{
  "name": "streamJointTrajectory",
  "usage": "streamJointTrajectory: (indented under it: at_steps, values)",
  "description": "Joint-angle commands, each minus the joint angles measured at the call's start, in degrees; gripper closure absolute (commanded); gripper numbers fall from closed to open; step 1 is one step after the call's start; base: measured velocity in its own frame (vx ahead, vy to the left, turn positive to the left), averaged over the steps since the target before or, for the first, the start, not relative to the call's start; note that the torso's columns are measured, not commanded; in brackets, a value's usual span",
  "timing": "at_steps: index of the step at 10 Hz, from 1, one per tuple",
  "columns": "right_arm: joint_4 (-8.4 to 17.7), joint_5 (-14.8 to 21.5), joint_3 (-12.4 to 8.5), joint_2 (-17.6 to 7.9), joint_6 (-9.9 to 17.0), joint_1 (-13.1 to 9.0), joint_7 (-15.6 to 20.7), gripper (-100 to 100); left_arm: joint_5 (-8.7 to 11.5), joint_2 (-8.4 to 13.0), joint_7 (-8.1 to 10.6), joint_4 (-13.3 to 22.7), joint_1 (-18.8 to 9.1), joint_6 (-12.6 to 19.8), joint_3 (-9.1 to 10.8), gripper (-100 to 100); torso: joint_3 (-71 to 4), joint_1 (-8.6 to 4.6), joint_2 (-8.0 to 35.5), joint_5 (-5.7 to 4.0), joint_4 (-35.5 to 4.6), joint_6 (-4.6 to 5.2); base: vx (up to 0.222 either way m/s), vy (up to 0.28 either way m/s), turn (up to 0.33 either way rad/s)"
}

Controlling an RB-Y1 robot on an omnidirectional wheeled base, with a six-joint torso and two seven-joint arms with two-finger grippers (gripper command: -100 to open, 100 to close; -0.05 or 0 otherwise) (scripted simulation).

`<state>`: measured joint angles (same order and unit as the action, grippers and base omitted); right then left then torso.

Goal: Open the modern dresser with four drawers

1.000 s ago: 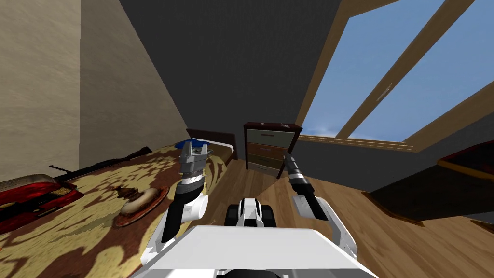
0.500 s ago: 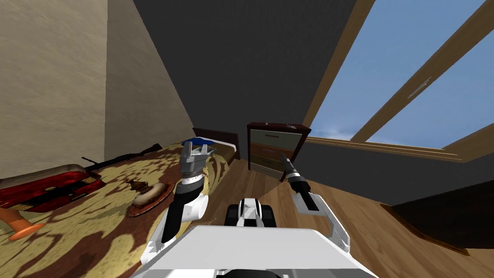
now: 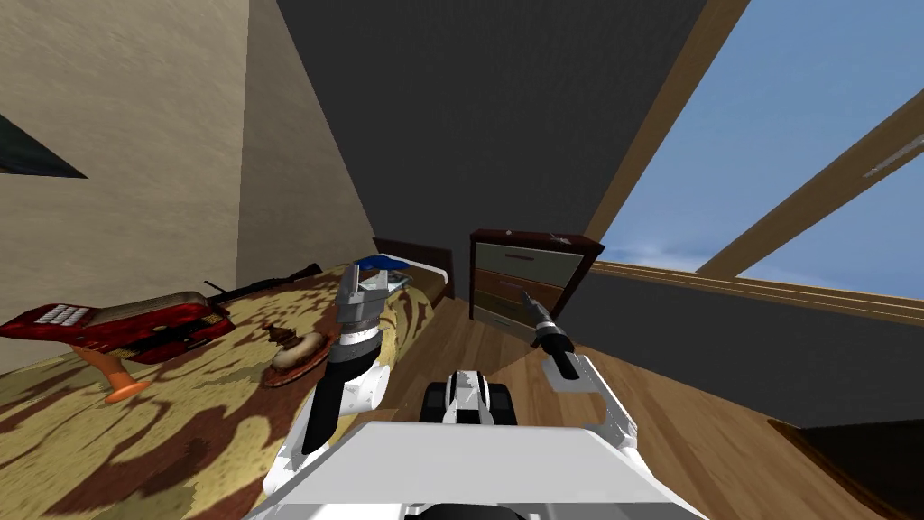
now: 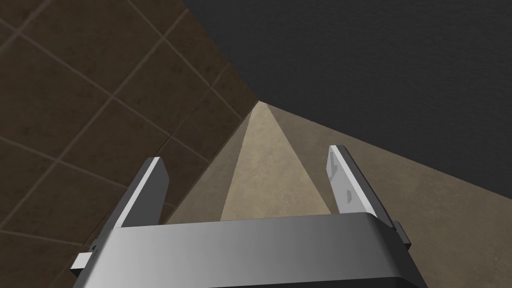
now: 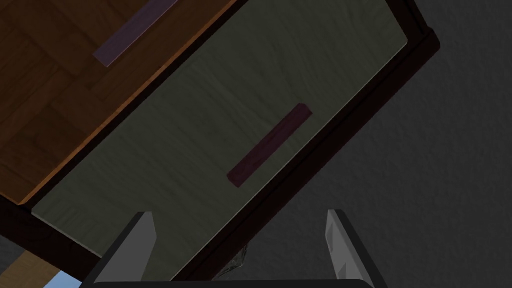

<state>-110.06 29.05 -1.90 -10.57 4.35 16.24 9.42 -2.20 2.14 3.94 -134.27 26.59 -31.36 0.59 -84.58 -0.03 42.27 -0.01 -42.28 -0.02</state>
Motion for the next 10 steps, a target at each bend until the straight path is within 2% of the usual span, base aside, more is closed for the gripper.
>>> streamJointTrajectory:
  at_steps: [1,2,3,4,5,6,7,8,9,10]
  values:
    - [2.2,3.7,-0.4,0.0,1.8,-0.4,0.6,-100,0.0,0.0,0.00,0.0,0.0,0.0,0.00,0,0.0,0.02,0.0,0.00,0.0,0.04,0.018,-0.007,0.007]
    - [5.0,6.0,-0.6,-0.4,4.3,-1.8,1.8,-100,0.0,0.0,0.00,0.0,0.0,0.0,0.00,0,0.0,0.04,0.1,0.02,0.0,0.04,0.031,-0.009,0.203]
    - [5.1,7.5,-0.6,-0.4,5.1,-1.8,1.8,-100,0.0,0.0,0.00,0.0,0.0,0.0,0.00,0,0.0,0.05,0.0,0.01,0.0,-0.03,0.035,-0.011,0.133]
    - [7.5,9.5,-0.8,-0.7,6.9,-3.2,2.8,-100,0.0,0.0,0.00,0.0,0.0,0.0,0.00,0,0.0,0.04,0.0,0.01,0.0,0.05,0.039,-0.014,0.234]
    - [8.1,11.4,-0.8,-0.7,8.2,-3.2,2.8,-100,0.0,0.0,0.00,0.0,0.0,0.0,0.00,0,0.0,0.03,0.0,0.01,0.0,-0.02,0.040,-0.016,0.111]
    - [8.1,11.4,-0.8,-0.7,8.4,-3.2,2.8,-100,0.0,0.0,0.00,0.0,0.0,0.0,0.00,0,0.0,0.02,0.0,0.01,0.0,0.05,0.021,-0.006,-0.022]
    - [11.2,14.2,-1.0,-0.9,10.5,-4.5,3.9,-100,0.0,0.0,0.00,0.0,0.0,0.0,0.00,0,0.0,0.05,0.1,0.02,0.0,0.05,0.031,-0.007,0.206]
    - [11.2,15.3,-1.0,-0.9,11.7,-4.5,3.9,-100,0.0,0.0,0.00,0.0,0.0,0.0,0.00,0,0.0,0.06,0.0,0.01,0.0,-0.03,0.032,-0.014,0.136]
    - [13.8,17.8,-1.2,-1.1,13.2,-5.7,4.9,-100,0.0,0.0,0.00,0.0,0.0,0.0,0.00,0,0.0,0.03,0.0,0.01,0.0,0.03,0.044,-0.013,0.224]
    - [14.3,19.1,-1.2,-1.1,14.7,-5.7,4.9,-100,0.0,0.0,0.00,0.0,0.0,0.0,0.00,0,0.0,0.02,0.0,0.00,0.0,0.00,0.041,-0.015,0.120]
